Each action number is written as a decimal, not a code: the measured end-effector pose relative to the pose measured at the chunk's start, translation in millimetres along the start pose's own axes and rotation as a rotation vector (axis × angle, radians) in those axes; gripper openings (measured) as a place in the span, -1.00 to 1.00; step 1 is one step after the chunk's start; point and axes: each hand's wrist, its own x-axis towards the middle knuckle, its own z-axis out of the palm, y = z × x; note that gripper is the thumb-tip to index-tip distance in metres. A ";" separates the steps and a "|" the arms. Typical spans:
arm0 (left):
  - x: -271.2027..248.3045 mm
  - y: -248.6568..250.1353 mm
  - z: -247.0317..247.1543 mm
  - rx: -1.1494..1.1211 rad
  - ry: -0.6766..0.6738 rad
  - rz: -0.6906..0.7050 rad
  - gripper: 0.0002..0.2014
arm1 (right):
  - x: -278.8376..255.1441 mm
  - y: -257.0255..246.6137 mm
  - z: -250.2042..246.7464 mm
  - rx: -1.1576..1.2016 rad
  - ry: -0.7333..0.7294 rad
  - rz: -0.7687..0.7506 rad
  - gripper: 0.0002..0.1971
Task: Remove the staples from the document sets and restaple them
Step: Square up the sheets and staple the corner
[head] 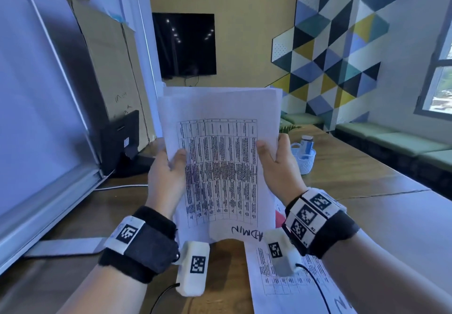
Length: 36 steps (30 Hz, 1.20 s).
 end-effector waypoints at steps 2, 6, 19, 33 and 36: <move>-2.4 -2.4 -1.3 -0.003 0.004 0.016 -0.78 | -0.2 2.6 -1.2 -0.016 -0.012 0.028 -0.85; -3.4 -4.0 0.3 -0.038 0.022 0.003 -0.70 | -2.6 6.4 1.4 0.001 0.012 0.051 -0.87; 12.9 -26.8 -2.2 0.015 0.067 0.022 -0.71 | 10.4 40.9 -15.4 -0.729 -0.663 0.354 -0.03; 18.4 -35.8 -3.9 0.001 0.059 0.075 -0.68 | -6.5 51.2 -7.6 -1.134 -0.726 0.452 -0.65; 21.2 -33.4 -8.2 -0.027 0.125 0.102 -0.70 | 10.8 57.1 -16.7 -0.647 -0.348 0.551 -0.63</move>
